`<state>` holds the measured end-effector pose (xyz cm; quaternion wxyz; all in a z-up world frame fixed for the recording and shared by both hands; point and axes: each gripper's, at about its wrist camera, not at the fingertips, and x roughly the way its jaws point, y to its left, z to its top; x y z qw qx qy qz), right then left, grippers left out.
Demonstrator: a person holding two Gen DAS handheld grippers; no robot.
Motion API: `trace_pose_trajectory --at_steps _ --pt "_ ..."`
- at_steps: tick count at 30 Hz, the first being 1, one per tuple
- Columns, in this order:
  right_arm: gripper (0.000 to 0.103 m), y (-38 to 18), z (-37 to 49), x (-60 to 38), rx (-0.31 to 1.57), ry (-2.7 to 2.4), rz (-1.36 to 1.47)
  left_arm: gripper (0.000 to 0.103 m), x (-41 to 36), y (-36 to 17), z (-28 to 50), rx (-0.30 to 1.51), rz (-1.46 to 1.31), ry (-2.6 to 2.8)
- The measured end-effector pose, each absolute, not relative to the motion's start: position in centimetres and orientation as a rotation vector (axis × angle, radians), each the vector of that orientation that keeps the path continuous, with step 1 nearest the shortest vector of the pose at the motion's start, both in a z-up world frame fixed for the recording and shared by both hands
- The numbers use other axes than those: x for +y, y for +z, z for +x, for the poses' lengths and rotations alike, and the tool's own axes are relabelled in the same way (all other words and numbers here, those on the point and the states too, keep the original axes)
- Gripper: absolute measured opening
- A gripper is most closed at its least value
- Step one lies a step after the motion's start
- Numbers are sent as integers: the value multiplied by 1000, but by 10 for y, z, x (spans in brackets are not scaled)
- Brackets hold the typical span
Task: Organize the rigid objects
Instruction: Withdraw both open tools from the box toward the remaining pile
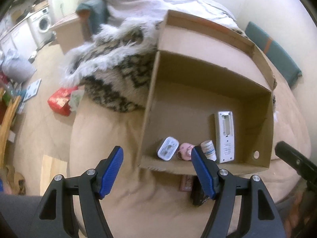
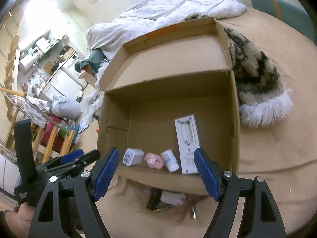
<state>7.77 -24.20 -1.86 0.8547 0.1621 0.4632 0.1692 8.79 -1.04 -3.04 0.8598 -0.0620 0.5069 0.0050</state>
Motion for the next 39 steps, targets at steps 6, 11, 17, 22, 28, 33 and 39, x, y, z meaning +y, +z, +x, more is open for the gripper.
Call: trace_pose_trajectory --at_steps 6,11,17,22,28,33,39 --pt "82 -22 64 -248 976 324 315 68 -4 -35 76 1048 -126 24" --pt "82 -32 56 -256 1011 297 313 68 -5 -46 72 1098 -134 -26" --pt "82 -61 54 -265 1170 307 365 68 -7 -67 69 1169 -141 -24" --pt "82 -95 58 -267 1325 249 403 66 -31 -96 73 1269 -99 -72" --pt "82 -106 67 -265 1356 228 415 48 -62 -133 94 1376 -38 -119" --pt "82 -109 68 -261 1372 224 390 47 -78 -160 107 1454 -14 -124" --pt "82 -113 70 -256 1381 210 385 37 -93 -173 111 1451 40 -121"
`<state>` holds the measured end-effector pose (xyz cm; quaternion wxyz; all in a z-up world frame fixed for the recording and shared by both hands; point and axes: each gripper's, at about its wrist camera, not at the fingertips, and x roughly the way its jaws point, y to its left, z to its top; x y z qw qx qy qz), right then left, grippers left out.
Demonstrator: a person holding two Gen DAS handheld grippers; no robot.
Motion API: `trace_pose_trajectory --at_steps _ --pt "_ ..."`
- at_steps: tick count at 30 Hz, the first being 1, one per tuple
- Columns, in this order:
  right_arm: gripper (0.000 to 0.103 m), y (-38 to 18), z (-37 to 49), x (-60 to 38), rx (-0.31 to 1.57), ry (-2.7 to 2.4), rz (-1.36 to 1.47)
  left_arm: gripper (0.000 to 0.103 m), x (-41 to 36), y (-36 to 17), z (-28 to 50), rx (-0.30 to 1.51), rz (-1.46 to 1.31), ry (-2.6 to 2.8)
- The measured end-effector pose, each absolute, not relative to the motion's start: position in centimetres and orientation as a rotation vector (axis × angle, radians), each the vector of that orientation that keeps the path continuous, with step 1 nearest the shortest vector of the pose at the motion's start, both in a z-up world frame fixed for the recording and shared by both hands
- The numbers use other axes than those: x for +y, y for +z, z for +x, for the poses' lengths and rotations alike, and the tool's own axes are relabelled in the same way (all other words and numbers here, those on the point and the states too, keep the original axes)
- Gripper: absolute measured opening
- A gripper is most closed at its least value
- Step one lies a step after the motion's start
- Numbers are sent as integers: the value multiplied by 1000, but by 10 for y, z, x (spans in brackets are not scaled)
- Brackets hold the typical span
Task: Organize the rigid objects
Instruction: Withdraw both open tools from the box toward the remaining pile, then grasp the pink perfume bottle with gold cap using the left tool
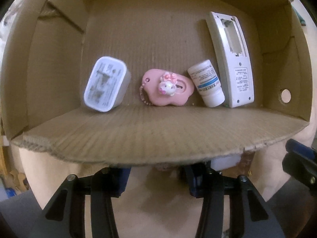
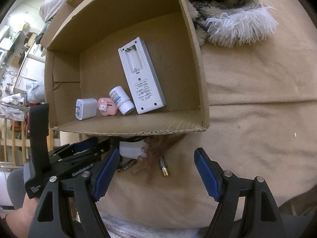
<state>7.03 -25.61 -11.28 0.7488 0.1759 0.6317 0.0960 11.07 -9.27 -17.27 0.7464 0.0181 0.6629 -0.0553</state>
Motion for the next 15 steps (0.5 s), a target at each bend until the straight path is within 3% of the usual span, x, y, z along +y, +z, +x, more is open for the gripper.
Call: trace_pose_trajectory --at_steps 3,15 --pt "82 -112 71 -249 1383 214 391 24 -100 -177 112 1444 103 -108" --pt "82 -106 69 -232 1359 254 261 23 -110 -174 98 1433 71 37"
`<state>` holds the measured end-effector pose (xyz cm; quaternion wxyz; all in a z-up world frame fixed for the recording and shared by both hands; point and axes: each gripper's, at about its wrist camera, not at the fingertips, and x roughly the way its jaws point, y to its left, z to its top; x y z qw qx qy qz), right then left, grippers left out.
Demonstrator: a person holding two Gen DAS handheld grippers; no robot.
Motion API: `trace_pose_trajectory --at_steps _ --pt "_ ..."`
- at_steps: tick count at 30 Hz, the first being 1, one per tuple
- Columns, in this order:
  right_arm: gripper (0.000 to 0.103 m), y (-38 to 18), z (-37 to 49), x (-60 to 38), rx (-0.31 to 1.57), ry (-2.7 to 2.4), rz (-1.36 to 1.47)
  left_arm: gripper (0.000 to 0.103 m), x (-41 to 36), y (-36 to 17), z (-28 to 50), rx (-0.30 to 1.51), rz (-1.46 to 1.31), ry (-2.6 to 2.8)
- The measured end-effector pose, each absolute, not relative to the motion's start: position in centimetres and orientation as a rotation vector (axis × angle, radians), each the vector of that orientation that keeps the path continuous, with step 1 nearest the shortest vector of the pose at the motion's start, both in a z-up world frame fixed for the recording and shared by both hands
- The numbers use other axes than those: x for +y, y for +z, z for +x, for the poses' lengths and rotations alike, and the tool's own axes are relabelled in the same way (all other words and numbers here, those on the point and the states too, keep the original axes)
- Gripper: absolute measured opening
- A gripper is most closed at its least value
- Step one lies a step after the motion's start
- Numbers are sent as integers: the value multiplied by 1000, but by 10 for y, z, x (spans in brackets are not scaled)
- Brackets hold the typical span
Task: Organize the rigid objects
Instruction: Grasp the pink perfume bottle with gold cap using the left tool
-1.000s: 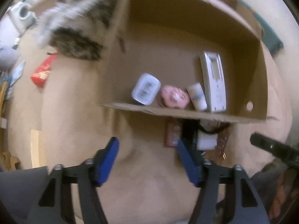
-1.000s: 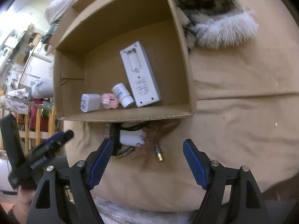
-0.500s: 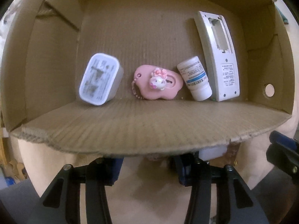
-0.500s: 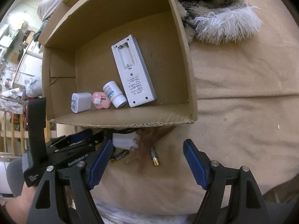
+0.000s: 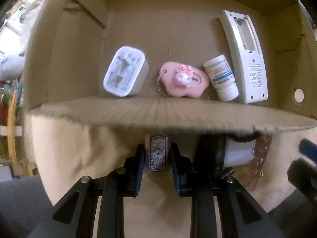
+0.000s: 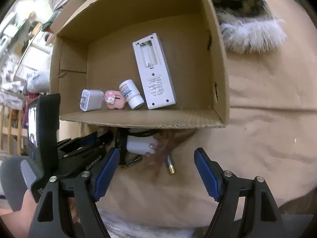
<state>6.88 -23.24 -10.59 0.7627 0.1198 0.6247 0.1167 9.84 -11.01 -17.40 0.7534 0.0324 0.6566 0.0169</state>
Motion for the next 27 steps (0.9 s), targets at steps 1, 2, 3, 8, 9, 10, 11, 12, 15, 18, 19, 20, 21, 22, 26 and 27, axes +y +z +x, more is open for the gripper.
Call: trace_pose_trajectory --at_steps 1,2,3,8,9,10,11,12,15,18,19,20,21,22,26,27 --pt "82 -106 70 -231 1358 258 252 23 -112 -173 96 1430 72 51" --pt "82 -105 70 -230 1357 267 253 23 -113 -174 96 1428 73 59" --pt "82 -104 70 -228 1359 281 262 23 -114 -174 94 1425 74 70" --pt "82 -95 72 -220 1335 342 276 23 -117 -175 95 1411 36 116" --pt "82 -94 72 -220 1332 344 269 23 -114 -174 95 1410 34 117" --pt "82 -94 73 -219 1331 347 269 23 -117 -175 97 1408 31 122" --pt "82 -94 74 -219 1334 350 271 23 -118 -175 98 1406 26 124" --pt "82 -95 74 -219 1338 354 273 23 -118 -175 100 1405 20 127" --pt "82 -95 75 -217 1340 367 282 23 -103 -173 86 1402 11 132" --pt "82 -92 75 -212 1329 383 278 23 -100 -173 89 1396 14 135" --pt "82 -91 75 -211 1325 388 275 23 -102 -173 87 1391 18 133" --pt "82 -91 76 -210 1325 394 270 23 -104 -174 87 1389 23 131" --pt "82 -91 76 -208 1327 396 267 23 -105 -169 87 1387 26 132" --pt "82 -91 76 -209 1330 395 268 23 -106 -169 86 1388 21 132" --pt "82 -93 76 -211 1334 392 268 23 -102 -164 83 1385 16 138" --pt "82 -96 77 -209 1335 389 270 23 -100 -163 84 1383 12 135"
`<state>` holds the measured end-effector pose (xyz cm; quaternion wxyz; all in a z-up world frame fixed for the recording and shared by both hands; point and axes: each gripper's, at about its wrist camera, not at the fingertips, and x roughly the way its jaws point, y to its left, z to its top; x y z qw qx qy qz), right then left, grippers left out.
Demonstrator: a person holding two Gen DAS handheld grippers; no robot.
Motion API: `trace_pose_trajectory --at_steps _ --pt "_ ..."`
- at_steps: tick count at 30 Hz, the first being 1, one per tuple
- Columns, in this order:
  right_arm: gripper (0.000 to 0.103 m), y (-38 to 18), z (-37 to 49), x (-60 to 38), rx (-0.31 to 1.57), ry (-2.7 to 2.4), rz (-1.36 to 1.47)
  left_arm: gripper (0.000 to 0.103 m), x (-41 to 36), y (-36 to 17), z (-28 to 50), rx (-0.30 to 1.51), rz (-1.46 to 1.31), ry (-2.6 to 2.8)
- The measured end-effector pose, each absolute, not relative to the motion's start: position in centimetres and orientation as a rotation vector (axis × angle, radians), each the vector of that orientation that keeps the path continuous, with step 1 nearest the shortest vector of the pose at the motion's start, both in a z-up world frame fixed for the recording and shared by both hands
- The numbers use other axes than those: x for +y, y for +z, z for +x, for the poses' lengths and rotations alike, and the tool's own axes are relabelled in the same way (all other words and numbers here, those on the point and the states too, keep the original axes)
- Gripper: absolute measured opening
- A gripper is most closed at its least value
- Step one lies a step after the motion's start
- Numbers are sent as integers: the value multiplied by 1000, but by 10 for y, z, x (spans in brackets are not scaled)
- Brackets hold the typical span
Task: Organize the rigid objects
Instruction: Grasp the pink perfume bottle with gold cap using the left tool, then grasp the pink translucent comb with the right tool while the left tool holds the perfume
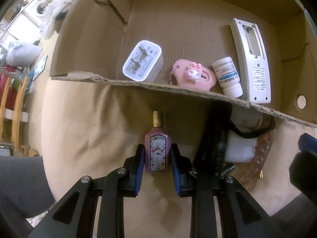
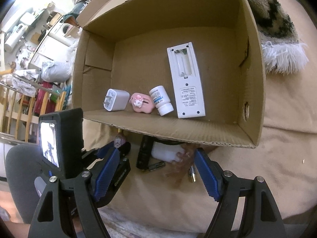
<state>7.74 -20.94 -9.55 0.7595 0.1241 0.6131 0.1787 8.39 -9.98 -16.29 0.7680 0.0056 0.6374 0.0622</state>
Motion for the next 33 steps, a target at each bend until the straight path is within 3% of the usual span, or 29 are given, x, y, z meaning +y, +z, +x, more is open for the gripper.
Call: trace_pose_trajectory --at_steps 23,33 --pt "82 -135 80 -235 1474 260 353 23 -55 -78 59 1269 31 39" --pt "82 -153 86 -215 1503 176 196 23 -47 -65 60 1232 106 -60"
